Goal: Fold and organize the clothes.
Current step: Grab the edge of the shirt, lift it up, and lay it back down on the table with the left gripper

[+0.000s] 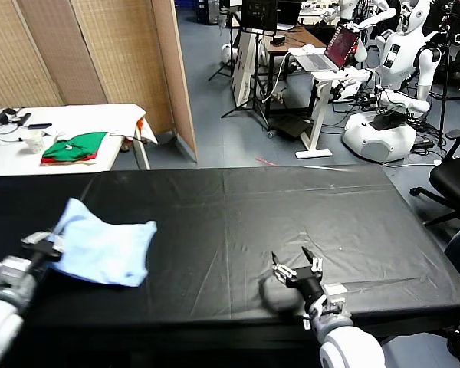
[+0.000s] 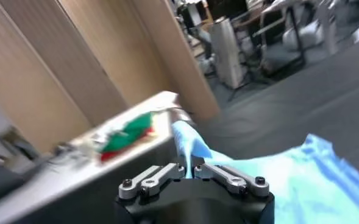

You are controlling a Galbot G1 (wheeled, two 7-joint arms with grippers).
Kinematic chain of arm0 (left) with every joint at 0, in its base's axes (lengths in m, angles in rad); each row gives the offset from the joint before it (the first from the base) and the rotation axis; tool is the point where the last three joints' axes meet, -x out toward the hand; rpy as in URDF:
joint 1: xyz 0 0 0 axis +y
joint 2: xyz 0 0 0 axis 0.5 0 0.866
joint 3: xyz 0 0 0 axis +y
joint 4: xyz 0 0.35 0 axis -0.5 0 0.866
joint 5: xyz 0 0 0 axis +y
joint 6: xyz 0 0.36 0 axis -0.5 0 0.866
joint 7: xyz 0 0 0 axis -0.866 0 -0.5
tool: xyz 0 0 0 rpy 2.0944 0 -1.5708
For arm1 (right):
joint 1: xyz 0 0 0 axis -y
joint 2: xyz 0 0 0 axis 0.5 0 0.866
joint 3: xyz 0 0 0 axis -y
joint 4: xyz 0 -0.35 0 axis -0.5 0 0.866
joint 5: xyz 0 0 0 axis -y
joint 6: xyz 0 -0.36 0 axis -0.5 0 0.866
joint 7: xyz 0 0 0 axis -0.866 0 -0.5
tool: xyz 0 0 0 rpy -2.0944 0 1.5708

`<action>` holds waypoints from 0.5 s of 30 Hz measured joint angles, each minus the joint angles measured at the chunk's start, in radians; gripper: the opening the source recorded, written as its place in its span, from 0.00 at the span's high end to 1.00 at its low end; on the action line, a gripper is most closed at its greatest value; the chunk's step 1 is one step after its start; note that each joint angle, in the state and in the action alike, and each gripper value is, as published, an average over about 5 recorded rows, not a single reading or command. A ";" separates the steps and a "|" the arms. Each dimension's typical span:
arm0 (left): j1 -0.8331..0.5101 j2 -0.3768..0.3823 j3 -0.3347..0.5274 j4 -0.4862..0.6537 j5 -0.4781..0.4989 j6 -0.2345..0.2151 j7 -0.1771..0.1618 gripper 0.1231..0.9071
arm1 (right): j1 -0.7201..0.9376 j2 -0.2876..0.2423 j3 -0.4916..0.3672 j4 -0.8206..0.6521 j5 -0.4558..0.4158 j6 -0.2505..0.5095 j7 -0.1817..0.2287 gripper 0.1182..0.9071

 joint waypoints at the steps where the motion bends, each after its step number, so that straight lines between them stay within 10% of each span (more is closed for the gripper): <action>1: 0.017 0.011 -0.022 -0.008 0.003 -0.001 -0.003 0.92 | -0.002 0.001 0.000 -0.002 0.000 0.002 0.000 0.00; 7: 0.035 -0.016 -0.016 -0.092 0.011 0.019 -0.033 0.92 | -0.023 0.006 -0.002 -0.008 -0.016 0.009 -0.002 0.00; 15: -0.089 -0.208 0.283 -0.174 -0.081 0.048 -0.037 0.92 | -0.054 0.017 0.004 0.020 -0.009 0.005 -0.006 0.00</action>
